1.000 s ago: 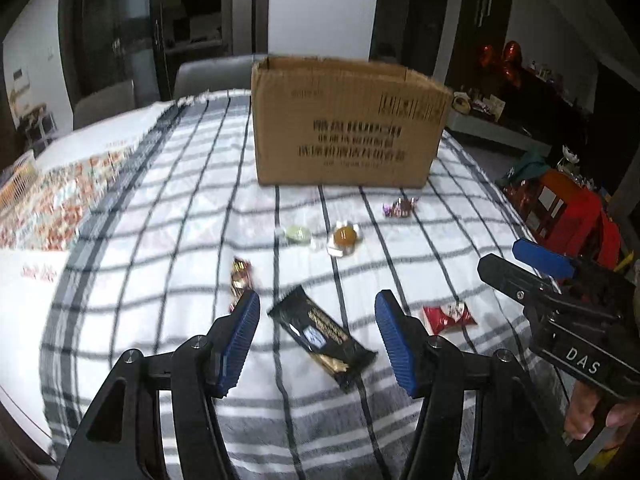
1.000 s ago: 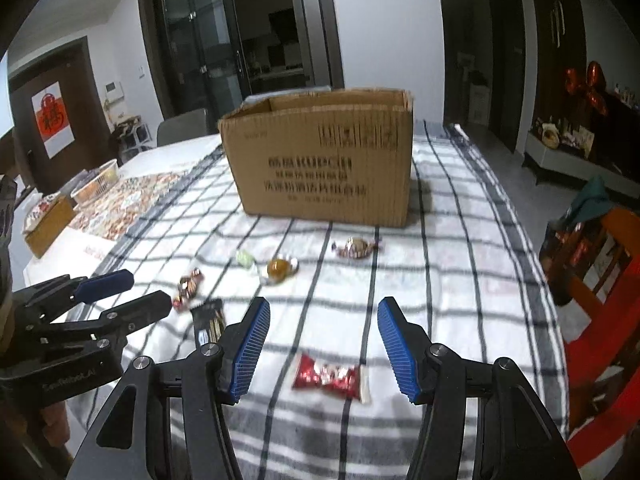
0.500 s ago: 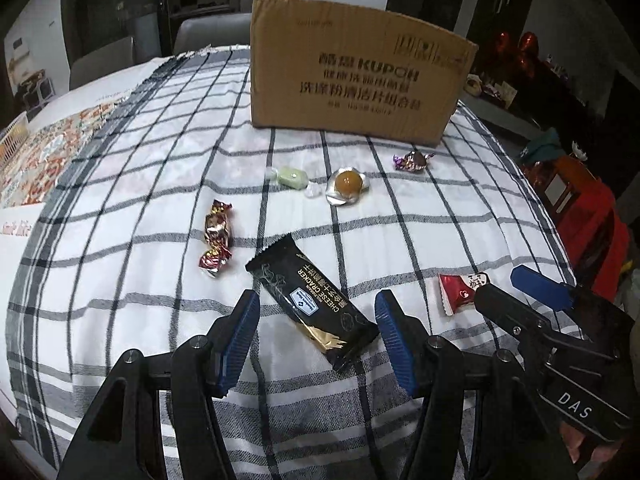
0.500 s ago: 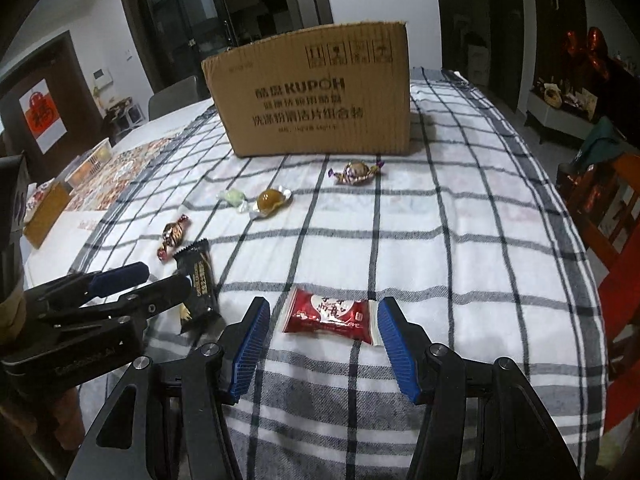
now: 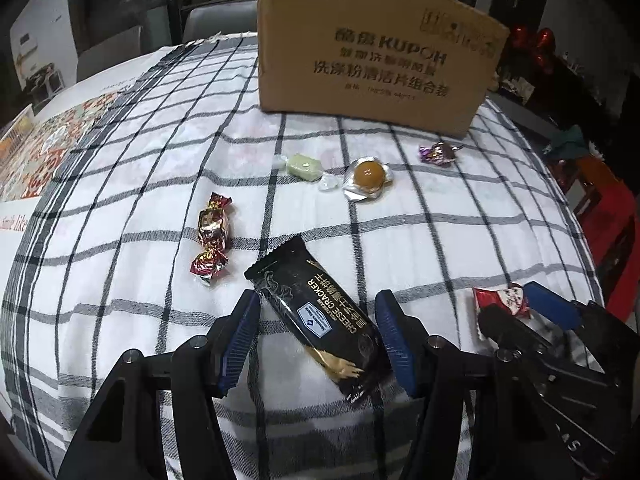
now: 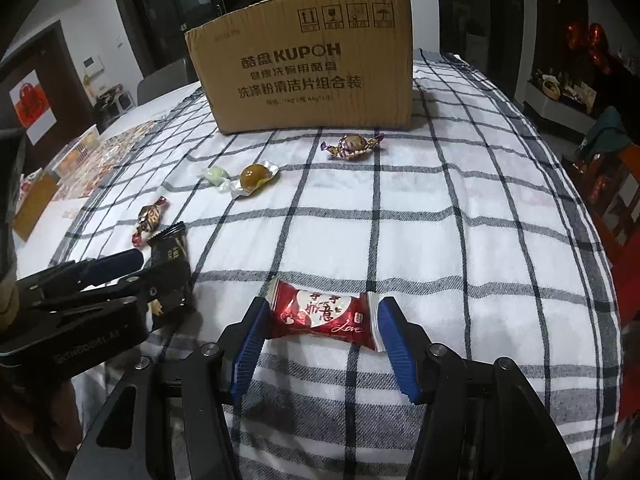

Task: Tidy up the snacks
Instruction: 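Grasp the black cheese-cracker bar with the left gripper while the right grasps the red Love snack, then carry the black bar and red snack into the box and release both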

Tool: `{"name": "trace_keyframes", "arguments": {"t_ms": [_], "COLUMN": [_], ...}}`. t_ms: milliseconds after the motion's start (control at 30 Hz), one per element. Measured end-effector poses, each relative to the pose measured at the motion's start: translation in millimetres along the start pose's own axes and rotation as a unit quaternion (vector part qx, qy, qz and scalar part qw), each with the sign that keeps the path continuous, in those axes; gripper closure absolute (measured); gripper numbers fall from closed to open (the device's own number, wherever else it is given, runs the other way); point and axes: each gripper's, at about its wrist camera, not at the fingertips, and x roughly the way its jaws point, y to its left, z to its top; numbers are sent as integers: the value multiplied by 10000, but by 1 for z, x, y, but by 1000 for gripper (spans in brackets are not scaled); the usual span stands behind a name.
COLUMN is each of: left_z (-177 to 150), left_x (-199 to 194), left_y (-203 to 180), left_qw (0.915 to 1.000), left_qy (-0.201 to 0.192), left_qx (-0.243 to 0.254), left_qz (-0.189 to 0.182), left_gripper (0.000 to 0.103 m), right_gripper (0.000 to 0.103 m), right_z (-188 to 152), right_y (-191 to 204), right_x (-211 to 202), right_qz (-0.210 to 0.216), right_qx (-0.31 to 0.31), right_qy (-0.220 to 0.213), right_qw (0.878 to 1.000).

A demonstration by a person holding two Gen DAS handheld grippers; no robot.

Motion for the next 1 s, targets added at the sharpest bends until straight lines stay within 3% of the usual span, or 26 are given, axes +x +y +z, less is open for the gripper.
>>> {"name": "trace_keyframes", "arguments": {"t_ms": [233, 533, 1000], "left_z": [0, -5, -8], "left_x": [7, 2, -27], "left_y": [-3, 2, -7], "left_qw": [9998, 9998, 9983], "left_qy": [-50, -147, -450], "left_qx": [-65, 50, 366], "left_qz": [171, 115, -106], "left_gripper": [46, 65, 66], "right_gripper": [46, 49, 51], "right_z": [0, -3, -2], "right_y": [0, 1, -1], "right_x": [4, 2, -16], "right_qz": [-37, -50, 147], "right_qx": [-27, 15, 203], "right_qy": [-8, -124, -348], "right_qw": [10000, 9999, 9991]}}
